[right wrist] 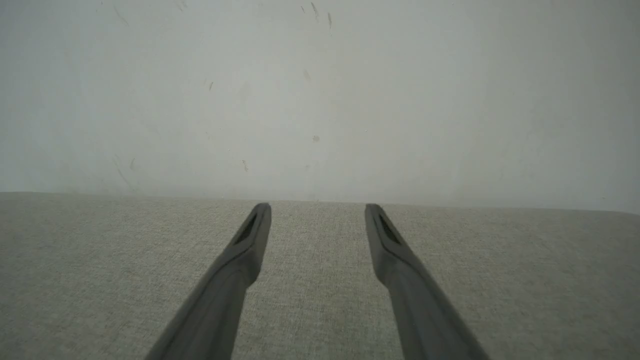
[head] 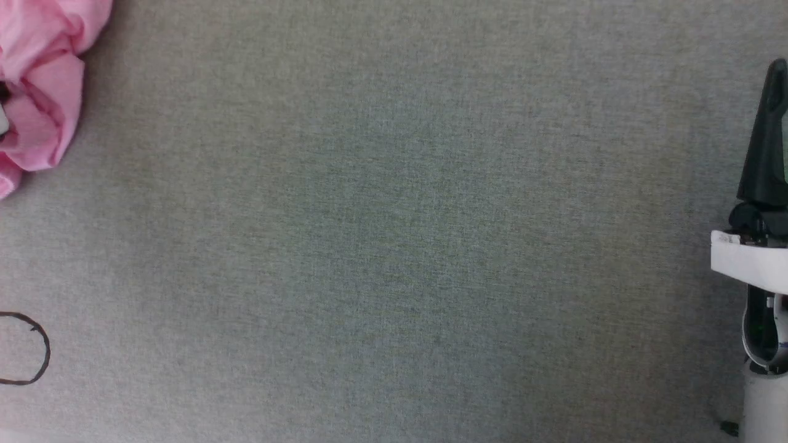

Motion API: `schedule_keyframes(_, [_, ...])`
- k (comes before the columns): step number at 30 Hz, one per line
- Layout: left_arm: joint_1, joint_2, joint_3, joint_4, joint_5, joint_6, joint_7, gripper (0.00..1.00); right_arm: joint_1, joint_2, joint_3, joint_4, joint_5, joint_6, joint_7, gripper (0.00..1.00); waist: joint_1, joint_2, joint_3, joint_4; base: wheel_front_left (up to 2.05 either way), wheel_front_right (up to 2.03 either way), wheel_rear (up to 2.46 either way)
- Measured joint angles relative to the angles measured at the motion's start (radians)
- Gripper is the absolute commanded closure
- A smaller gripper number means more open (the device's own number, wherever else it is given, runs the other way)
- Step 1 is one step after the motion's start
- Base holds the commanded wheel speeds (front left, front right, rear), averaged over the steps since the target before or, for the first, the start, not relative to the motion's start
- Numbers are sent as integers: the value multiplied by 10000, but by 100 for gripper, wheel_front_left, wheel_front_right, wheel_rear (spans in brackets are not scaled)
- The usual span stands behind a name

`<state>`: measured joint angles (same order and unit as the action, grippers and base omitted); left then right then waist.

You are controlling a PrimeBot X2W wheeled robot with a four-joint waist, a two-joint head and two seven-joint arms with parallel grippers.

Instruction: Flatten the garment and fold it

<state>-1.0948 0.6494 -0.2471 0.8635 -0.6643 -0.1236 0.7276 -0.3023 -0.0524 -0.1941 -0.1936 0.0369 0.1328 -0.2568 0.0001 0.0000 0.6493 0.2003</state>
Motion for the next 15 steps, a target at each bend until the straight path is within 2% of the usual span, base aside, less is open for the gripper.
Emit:
schedule_keyframes(5, [3, 96, -696, -196, 194, -2, -453, 100, 314, 4, -35, 213, 207, 0, 0, 0, 0, 0, -689, -57, 0, 0, 0])
schedule_keyframes(15, [-812, 617, -2623, -2328, 416, -4, -1662, 100, 1275, 2, -316, 581, 614, 0, -2, 0, -2, 0, -2427, 3, 0, 0, 0])
